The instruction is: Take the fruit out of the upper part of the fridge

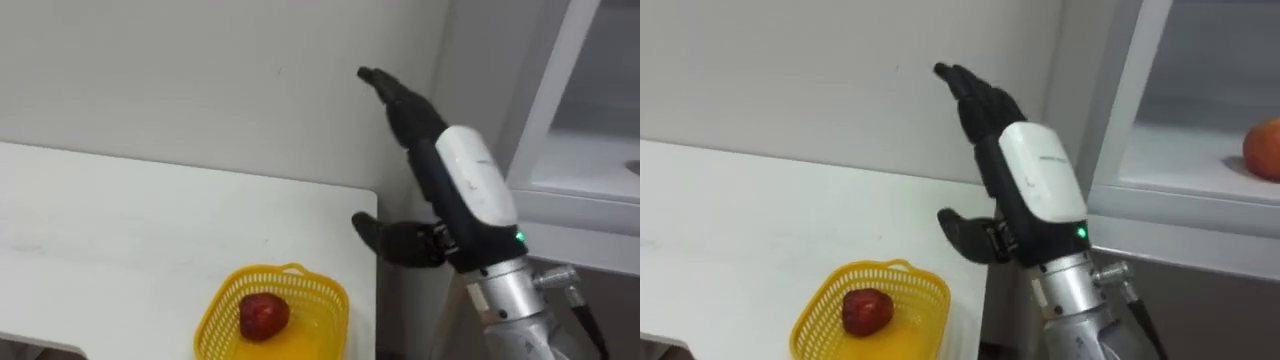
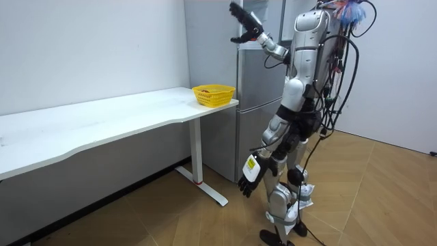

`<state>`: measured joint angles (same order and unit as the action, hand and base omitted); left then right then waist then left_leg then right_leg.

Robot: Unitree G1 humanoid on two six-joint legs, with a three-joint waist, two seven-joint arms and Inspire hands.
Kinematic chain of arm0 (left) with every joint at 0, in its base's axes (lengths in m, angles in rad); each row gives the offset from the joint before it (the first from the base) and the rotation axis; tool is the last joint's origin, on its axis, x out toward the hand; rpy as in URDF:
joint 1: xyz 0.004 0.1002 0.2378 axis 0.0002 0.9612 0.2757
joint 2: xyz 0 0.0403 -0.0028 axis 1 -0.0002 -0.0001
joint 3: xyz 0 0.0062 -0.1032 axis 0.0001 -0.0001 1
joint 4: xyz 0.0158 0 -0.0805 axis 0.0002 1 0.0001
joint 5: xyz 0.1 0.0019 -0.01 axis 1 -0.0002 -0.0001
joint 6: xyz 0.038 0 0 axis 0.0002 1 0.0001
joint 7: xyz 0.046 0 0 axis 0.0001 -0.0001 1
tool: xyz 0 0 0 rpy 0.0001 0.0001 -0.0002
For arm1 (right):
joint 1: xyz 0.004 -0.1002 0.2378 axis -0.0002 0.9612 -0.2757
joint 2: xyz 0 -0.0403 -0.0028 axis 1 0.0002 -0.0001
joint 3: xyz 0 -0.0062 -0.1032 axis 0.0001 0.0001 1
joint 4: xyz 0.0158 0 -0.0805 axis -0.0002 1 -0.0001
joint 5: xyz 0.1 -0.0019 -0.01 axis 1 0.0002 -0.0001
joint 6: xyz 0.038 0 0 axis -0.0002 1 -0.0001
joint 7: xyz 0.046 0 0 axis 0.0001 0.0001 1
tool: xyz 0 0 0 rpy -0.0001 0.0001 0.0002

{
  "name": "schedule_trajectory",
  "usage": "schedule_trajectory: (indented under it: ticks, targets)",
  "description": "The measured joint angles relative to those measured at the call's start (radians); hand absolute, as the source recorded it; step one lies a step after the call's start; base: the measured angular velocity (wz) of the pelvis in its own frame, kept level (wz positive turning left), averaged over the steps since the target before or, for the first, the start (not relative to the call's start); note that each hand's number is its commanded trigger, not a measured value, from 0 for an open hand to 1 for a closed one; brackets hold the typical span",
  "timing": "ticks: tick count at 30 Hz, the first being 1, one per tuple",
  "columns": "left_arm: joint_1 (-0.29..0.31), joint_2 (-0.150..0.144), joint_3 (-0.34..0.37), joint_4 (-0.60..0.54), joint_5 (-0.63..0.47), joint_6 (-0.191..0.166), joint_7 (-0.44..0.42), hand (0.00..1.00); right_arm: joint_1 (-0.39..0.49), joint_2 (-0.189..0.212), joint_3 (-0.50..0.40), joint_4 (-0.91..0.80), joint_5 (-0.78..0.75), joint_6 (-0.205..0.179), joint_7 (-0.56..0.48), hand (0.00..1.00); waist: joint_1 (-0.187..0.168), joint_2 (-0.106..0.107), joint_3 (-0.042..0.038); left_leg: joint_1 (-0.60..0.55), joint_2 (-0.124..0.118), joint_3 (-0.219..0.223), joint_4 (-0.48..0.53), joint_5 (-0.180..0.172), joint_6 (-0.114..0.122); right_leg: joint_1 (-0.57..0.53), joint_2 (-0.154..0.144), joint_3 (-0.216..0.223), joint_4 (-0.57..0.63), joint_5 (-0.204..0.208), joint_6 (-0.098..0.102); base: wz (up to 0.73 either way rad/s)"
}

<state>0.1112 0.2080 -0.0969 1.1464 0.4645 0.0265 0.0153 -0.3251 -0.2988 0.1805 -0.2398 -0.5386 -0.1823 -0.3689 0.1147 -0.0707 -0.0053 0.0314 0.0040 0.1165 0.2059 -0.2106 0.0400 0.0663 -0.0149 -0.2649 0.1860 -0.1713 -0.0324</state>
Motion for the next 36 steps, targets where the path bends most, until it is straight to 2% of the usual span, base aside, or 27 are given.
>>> schedule_trajectory:
  ticks: [3,9,17,25,28,32,36]
  targets:
    - [0.004,-0.003,0.0,0.0,-0.001,-0.009,0.004,0.0,0.016,0.005,-0.046,-0.05,0.036,-0.035,-0.04,0.0,-0.019,-0.003,0.0008,0.001,0.0,0.007,0.0,0.0,0.0,-0.001,0.0,0.007,0.0,0.0,0.0,-0.05]
    - [0.019,-0.003,0.011,0.0,-0.001,-0.013,0.029,0.0,0.056,0.023,-0.119,-0.089,0.092,-0.057,-0.121,0.0,-0.039,0.005,0.0041,0.011,0.0,0.019,-0.005,-0.001,0.001,0.001,0.0,0.017,0.003,0.0,0.0,-0.07]
    - [0.057,-0.012,0.012,-0.003,-0.001,-0.012,0.033,0.0,0.108,0.025,-0.21,-0.08,0.143,-0.066,-0.2,0.0,-0.085,0.024,0.0055,0.014,0.0,0.022,-0.004,-0.001,0.002,0.002,0.0,0.02,0.003,0.0,0.0,0.0]
    - [0.046,-0.025,0.015,-0.001,-0.001,-0.01,0.033,0.0,0.113,0.02,-0.271,0.007,0.247,-0.056,-0.256,0.0,-0.101,0.016,0.0032,0.02,0.0,0.022,-0.004,-0.001,0.001,0.003,0.0,0.019,0.003,0.0,0.0,0.0]
    - [0.049,-0.025,0.017,-0.012,-0.001,-0.01,0.032,0.0,0.111,-0.001,-0.299,0.059,0.282,-0.05,-0.256,0.0,-0.105,0.005,0.002,0.018,0.0,0.021,-0.003,-0.001,0.002,0.004,0.0,0.018,0.004,0.0,0.0,0.0]
    - [0.05,-0.023,0.047,-0.021,-0.001,-0.011,0.012,0.0,0.107,-0.064,-0.33,0.084,0.384,-0.034,-0.257,0.0,-0.104,-0.008,0.003,0.016,0.0,0.017,-0.002,-0.001,0.002,0.003,0.0,0.015,0.004,0.0,0.0,0.01]
    - [0.051,-0.02,0.072,-0.026,0.001,-0.01,0.011,0.0,0.101,-0.092,-0.342,0.117,0.411,-0.032,-0.264,0.0,-0.098,-0.02,0.0089,0.017,0.0,0.018,-0.001,-0.001,0.002,0.004,0.0,0.016,0.004,0.0,0.0,0.0]
